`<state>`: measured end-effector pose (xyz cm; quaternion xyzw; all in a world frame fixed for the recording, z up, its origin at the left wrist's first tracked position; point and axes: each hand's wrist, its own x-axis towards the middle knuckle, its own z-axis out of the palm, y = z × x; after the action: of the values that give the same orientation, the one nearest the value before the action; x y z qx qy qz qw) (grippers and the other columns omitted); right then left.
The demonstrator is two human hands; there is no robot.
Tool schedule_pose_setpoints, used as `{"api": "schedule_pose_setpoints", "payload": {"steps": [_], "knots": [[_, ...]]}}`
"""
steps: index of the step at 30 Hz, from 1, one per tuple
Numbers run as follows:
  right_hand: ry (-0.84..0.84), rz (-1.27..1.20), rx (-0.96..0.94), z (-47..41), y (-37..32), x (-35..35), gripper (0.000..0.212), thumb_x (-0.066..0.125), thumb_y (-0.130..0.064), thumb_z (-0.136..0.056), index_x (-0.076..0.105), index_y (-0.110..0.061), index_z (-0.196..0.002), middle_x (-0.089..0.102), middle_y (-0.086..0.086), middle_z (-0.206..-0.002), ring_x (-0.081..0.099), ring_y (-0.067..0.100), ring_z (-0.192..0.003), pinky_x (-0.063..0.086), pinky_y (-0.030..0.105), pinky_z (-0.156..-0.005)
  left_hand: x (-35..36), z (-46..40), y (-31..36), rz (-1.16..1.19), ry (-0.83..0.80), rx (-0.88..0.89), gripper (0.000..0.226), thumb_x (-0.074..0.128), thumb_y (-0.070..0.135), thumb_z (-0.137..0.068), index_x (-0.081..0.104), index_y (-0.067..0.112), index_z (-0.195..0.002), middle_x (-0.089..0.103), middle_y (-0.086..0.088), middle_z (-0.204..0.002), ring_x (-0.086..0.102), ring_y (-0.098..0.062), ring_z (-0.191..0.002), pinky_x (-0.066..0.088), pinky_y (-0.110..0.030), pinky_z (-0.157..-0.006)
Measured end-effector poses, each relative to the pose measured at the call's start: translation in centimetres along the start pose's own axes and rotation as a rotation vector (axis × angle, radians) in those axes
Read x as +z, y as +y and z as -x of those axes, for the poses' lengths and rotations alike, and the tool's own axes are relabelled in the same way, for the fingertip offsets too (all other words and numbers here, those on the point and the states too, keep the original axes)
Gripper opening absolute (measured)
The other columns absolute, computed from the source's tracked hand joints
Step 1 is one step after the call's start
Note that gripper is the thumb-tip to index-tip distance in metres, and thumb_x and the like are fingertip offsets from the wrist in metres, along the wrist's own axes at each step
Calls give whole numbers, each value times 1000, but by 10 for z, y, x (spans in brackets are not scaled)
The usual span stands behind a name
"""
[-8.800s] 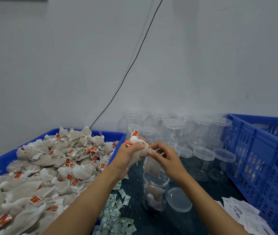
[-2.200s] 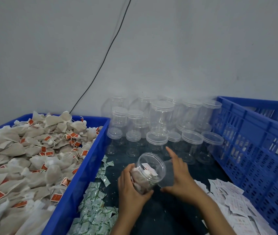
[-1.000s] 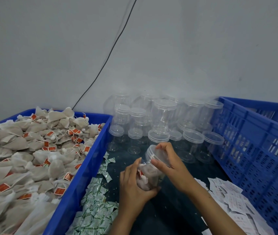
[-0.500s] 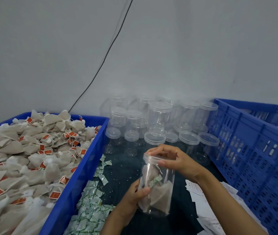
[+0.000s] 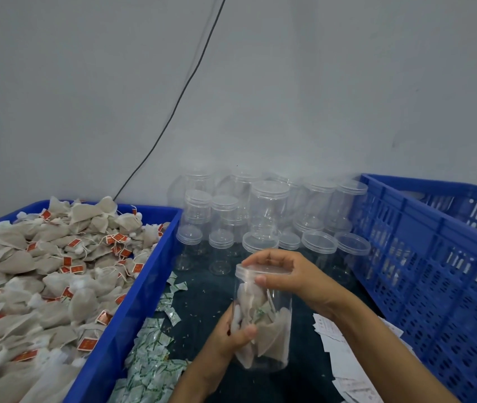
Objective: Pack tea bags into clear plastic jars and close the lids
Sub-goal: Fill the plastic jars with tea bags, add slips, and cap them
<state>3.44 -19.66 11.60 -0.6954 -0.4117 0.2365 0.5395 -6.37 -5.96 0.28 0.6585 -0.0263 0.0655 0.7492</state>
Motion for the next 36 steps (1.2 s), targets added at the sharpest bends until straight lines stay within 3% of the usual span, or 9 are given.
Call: {"api": "schedule_pose_setpoints", "payload": {"steps": [6, 9, 12, 17, 21, 25, 29, 32, 36], "knots": [[61, -6, -18, 6, -1, 4, 45, 82, -20, -66, 69, -21, -109, 71, -3, -109, 66, 11, -103, 52, 20, -80, 3, 1, 6, -61, 37, 98, 76, 73, 26, -66, 38, 14, -133, 67, 8, -120, 64, -12, -110, 51, -21, -85], [75, -5, -29, 12, -7, 5, 48, 84, -16, -66, 68, -24, -110, 69, -3, -112, 65, 11, -105, 53, 22, -80, 2, 0, 10, -63, 52, 150, 82, 76, 23, -64, 37, 14, -135, 64, 3, -126, 61, -18, -116, 50, -25, -89], [135, -21, 17, 17, -9, 7, 63, 87, -12, -66, 60, -31, -120, 62, 1, -120, 65, 13, -106, 55, 25, -84, 4, -2, 10, -102, 74, 198, 82, 81, 21, -61, 40, 26, -132, 63, -4, -125, 63, -20, -114, 52, -27, -88], [307, 22, -22, 22, -2, 22, 83, 90, -25, -61, 46, -43, -129, 59, -9, -123, 60, 4, -109, 52, 24, -93, 13, -13, 11, -157, 213, 226, 84, 87, 0, -60, 43, 36, -122, 66, 20, -111, 64, -2, -105, 52, -14, -78], [343, 51, -88, 21, -7, 25, 85, 88, -23, -65, 39, -42, -132, 56, -11, -123, 59, -3, -105, 49, 12, -84, 20, -20, 23, -169, 237, 206, 89, 90, 11, -47, 46, 27, -123, 69, 6, -108, 65, -3, -102, 52, -19, -80], [432, 84, -159, 22, -15, 24, 83, 89, -23, -64, 40, -37, -130, 54, -13, -122, 55, -4, -109, 46, 9, -88, 26, -28, 40, -183, 243, 256, 86, 90, -5, -51, 50, 19, -123, 71, -2, -109, 68, -12, -101, 56, -22, -75], [514, 64, -216, 29, -22, 17, 76, 89, -24, -62, 45, -37, -124, 58, -16, -118, 56, -6, -108, 45, 8, -87, 36, -34, 58, -235, 259, 285, 93, 92, 21, -43, 48, 26, -124, 70, 5, -110, 68, -12, -103, 58, -32, -80], [561, 92, -241, 33, -33, 4, 75, 89, -24, -63, 45, -36, -123, 57, -12, -119, 55, 0, -112, 46, 13, -92, 51, -44, 70, -317, 279, 308, 85, 89, 29, -44, 48, 30, -120, 71, 4, -103, 70, -17, -94, 60, -43, -73], [640, 152, -248, 35, -62, -29, 77, 85, -24, -70, 38, -31, -131, 52, -7, -124, 49, 6, -118, 39, 10, -90, 76, -72, 99, -457, 337, 363, 75, 88, 36, -48, 40, 36, -107, 66, 3, -79, 64, -5, -64, 52, -22, -52]]}}
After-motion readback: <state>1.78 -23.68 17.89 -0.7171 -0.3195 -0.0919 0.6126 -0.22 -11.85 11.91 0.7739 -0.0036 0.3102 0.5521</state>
